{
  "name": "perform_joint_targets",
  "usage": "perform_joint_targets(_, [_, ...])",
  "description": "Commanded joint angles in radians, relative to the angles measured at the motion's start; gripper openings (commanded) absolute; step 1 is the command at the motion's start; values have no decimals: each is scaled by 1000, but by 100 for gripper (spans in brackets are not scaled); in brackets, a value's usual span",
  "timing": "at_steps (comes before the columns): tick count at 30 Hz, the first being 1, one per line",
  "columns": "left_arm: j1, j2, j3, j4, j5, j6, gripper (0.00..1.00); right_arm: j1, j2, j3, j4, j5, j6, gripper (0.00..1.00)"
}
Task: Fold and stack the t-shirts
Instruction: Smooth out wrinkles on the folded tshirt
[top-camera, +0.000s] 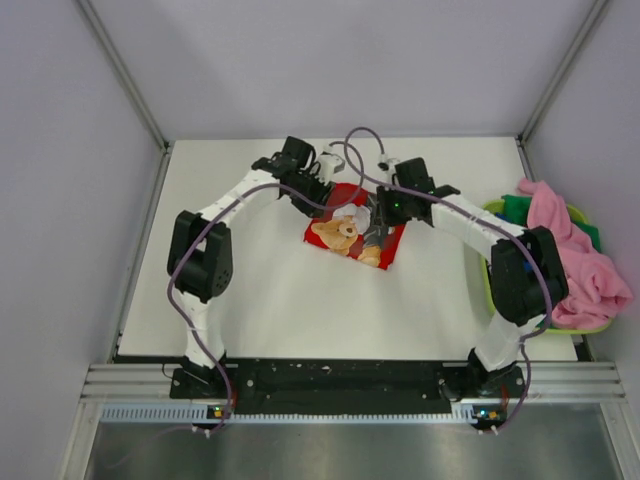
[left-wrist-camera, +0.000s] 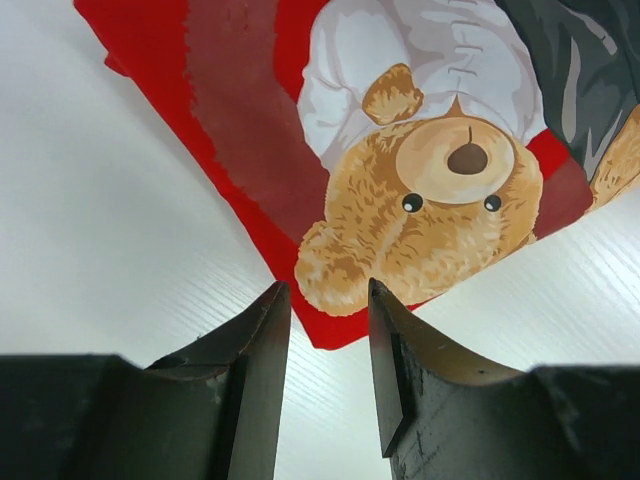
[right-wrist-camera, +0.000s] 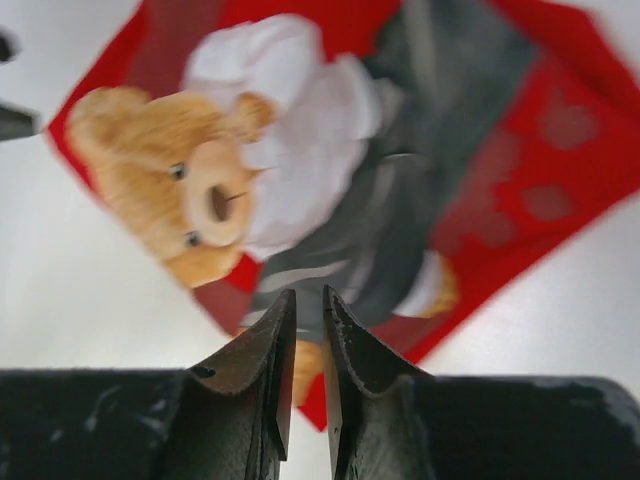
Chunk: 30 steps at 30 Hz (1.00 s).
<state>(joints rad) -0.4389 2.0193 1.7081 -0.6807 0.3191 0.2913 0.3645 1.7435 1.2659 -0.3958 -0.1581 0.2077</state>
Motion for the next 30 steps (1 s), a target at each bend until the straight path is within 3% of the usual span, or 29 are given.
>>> perform_joint_targets(1, [0,1,-67,43,43,-37,41,54,-9,-100,133,-156,77,15])
perform_joint_targets(5, [0,32,-108,53,40,-43,40,50,10,-189,109,-97,119,12])
perform_joint_targets(12, [19,9,-172,72,14,-43,40,-51,-131,-370,77,-21,151,11])
perform_joint_targets(18, [25,-86,-188,52,24,-26,41,-90,-186,-343,35,6,125,13])
perform_joint_targets(22, [72,-136,-180,108,96,-111,50,-107,-173,-274,28,38,107,22])
perform_joint_targets(27, [132,-22,-99,207,104,-251,58,-116,-113,-192,15,52,93,34])
perform_joint_targets(30, [129,90,-1,161,185,-277,75,-116,-119,-178,5,63,82,40])
